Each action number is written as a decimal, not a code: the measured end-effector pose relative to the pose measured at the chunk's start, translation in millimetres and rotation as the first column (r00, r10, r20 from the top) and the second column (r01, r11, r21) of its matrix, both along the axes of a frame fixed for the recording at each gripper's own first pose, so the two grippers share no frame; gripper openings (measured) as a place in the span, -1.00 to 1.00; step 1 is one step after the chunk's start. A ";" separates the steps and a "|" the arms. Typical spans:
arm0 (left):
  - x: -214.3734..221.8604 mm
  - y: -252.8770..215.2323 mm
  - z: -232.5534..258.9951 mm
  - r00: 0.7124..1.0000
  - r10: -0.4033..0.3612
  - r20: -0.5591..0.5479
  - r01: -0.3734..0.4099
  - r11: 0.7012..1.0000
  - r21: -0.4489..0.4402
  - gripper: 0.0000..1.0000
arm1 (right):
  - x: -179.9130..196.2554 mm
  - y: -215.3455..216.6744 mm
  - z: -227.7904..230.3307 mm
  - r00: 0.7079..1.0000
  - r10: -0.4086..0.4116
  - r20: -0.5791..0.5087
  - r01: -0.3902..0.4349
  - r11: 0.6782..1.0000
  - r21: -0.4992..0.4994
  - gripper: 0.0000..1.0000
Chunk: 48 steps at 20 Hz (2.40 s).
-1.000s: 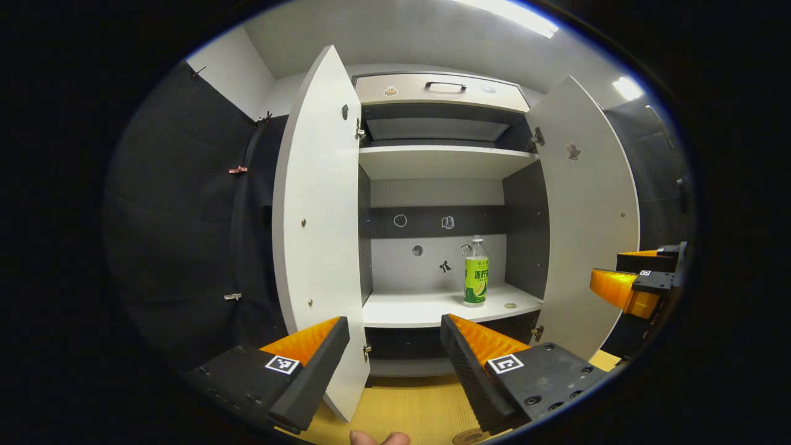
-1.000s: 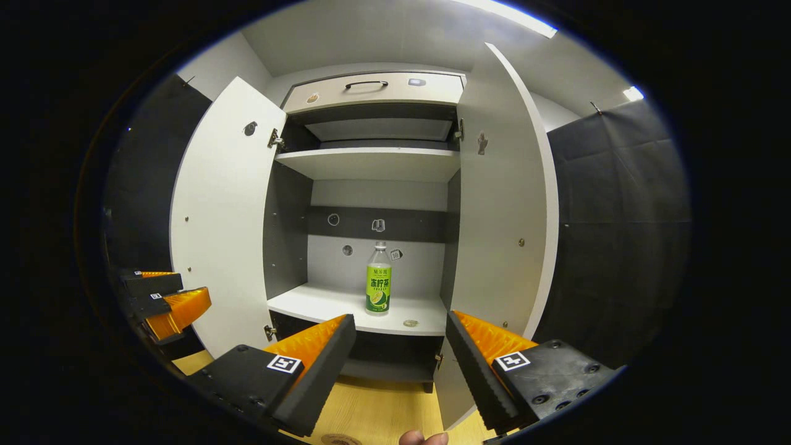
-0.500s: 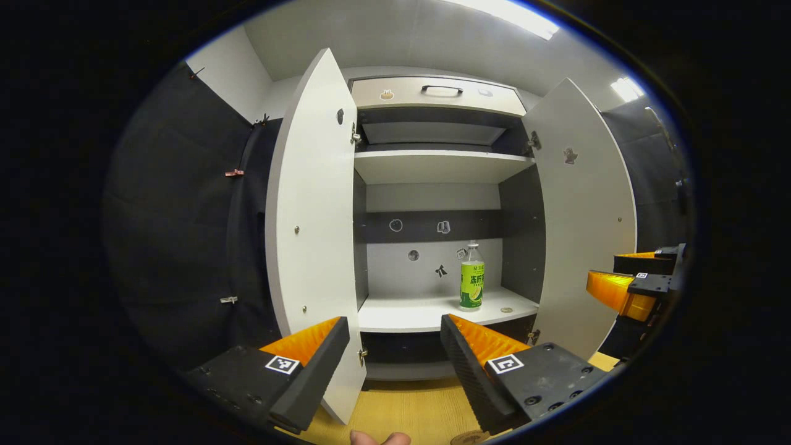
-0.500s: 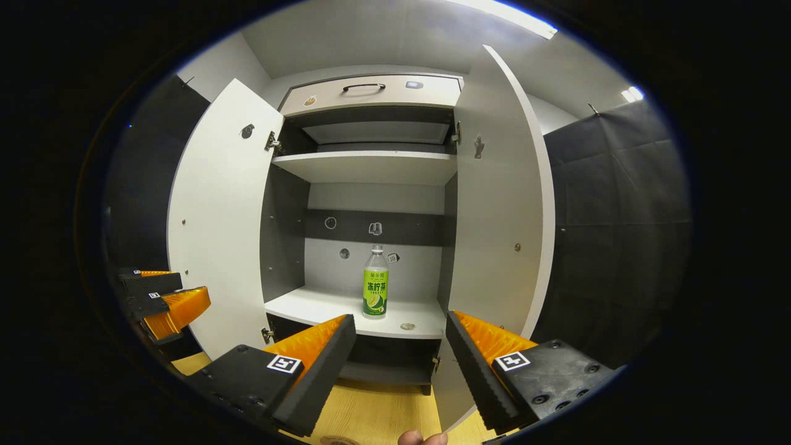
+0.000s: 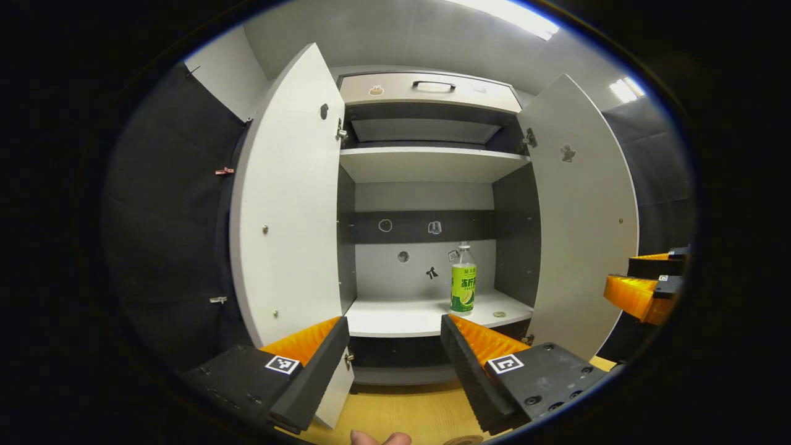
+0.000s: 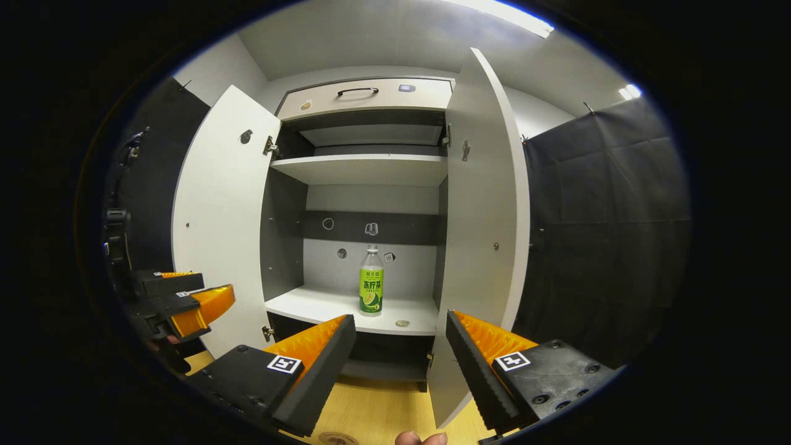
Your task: Grasp the bottle in the cabinet with the left hand and place it on the coaster, then close the right door with the right hand and the left door with the left hand.
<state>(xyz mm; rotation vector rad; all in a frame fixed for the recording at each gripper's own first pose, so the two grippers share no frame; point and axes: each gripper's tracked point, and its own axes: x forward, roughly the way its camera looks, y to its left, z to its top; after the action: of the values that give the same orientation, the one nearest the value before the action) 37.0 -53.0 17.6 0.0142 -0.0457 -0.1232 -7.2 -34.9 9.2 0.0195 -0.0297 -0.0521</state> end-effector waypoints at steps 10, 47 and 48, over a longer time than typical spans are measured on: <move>72.1 -65.6 -0.7 0.999 -0.039 0.008 0.039 0.999 0.004 0.89 | -33.0 -53.5 -1.1 0.999 -0.049 -0.018 0.050 0.998 0.045 0.94; 321.7 -201.1 -23.1 0.993 -0.111 -0.047 0.111 0.994 -0.009 0.89 | -24.3 -201.5 -62.0 0.989 -0.095 -0.110 0.100 0.994 0.045 0.95; 315.8 -200.5 -19.7 0.992 -0.119 -0.047 0.119 0.993 -0.002 0.74 | -25.8 -203.4 -61.8 0.989 -0.100 -0.108 0.106 0.993 0.048 0.96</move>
<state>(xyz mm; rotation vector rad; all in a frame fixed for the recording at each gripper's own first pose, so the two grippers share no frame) 352.8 -253.6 -2.0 0.0090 0.0009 -0.2430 -33.1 -238.3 -52.6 0.0689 0.0767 -0.1573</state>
